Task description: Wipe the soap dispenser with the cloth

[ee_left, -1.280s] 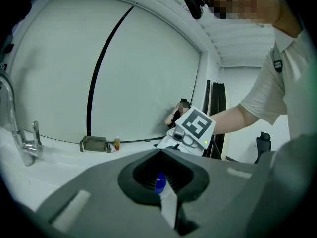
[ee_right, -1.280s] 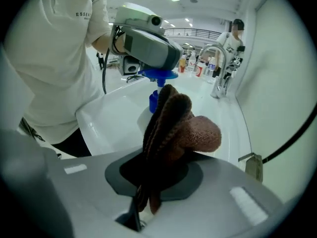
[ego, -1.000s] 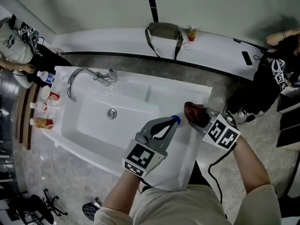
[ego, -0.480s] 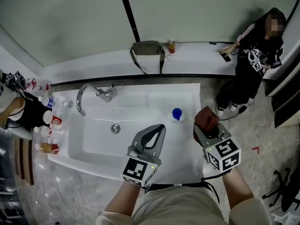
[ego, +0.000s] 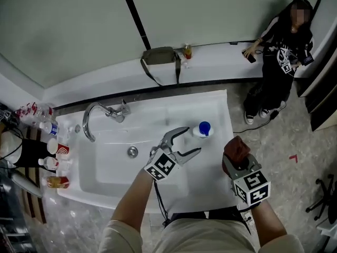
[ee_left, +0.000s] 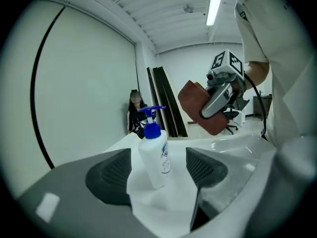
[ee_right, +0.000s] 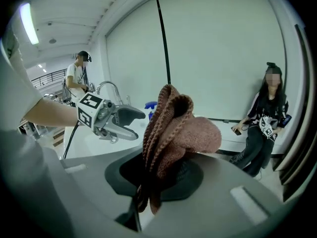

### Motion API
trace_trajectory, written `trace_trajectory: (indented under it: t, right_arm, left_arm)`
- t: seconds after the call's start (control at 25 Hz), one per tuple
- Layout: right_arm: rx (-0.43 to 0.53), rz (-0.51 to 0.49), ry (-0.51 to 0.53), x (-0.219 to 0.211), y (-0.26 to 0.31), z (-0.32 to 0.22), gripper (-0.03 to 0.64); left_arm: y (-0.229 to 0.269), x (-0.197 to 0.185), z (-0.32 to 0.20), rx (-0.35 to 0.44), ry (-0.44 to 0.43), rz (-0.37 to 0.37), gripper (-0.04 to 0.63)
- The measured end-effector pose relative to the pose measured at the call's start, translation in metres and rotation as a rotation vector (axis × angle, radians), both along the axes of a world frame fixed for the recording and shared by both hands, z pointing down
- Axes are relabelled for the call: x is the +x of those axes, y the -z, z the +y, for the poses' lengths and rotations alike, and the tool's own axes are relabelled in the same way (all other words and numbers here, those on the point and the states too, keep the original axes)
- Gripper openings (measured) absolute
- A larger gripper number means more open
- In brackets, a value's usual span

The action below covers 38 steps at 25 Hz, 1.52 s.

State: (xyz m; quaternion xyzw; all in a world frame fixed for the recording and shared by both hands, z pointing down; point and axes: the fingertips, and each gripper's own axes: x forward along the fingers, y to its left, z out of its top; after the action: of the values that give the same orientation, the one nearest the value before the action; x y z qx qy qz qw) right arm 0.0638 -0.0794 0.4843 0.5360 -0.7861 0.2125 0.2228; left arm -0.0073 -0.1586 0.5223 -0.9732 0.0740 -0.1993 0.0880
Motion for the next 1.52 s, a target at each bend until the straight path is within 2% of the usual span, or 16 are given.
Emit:
trace_trajectory:
  t: [0.24,0.36,0.44,0.56,0.72,0.84,0.96,1.12,1.28,1.52]
  right_arm:
    - [-0.045,0.022,-0.010,-0.004,-0.024,-0.007,0.080]
    - [-0.063,0.033,-0.019,-0.004,-0.034,-0.006,0.080]
    - [-0.078,0.031,-0.024,-0.006,-0.041,-0.007,0.080]
    - [-0.097,0.027,-0.027,-0.009,-0.049,-0.007,0.080]
    - [-0.113,0.029,-0.031,-0.007,-0.053,-0.009,0.080]
    - [-0.115,0.009,-0.045,-0.008,-0.050,-0.019,0.080]
    - [-0.100,0.002,-0.056,-0.007,-0.042,-0.029,0.080]
    - [-0.081,-0.016,-0.055,-0.010,-0.030,-0.044,0.080]
    - [-0.035,-0.058,-0.039,-0.021,-0.012,-0.062,0.080]
    - [0.022,-0.181,0.036,-0.042,0.015,-0.076,0.081]
  left_arm:
    - [-0.030,0.035,-0.016,-0.069,-0.102,0.024,0.325]
    - [-0.029,0.048,-0.015,-0.075,-0.124,0.067,0.324]
    - [-0.031,0.052,-0.013,-0.077,-0.144,0.069,0.318]
    - [-0.031,0.055,-0.016,-0.080,-0.140,0.078,0.230]
    - [-0.028,0.051,-0.019,-0.072,-0.091,0.059,0.219]
    - [-0.001,0.043,-0.016,-0.099,-0.071,0.106,0.219]
    - [0.047,0.039,-0.009,-0.105,-0.052,0.142,0.219]
    - [0.101,0.039,-0.002,-0.163,-0.028,0.176,0.218]
    - [0.131,0.039,0.006,-0.235,-0.012,0.194,0.218]
    - [0.158,0.036,-0.003,-0.356,0.048,0.310,0.216]
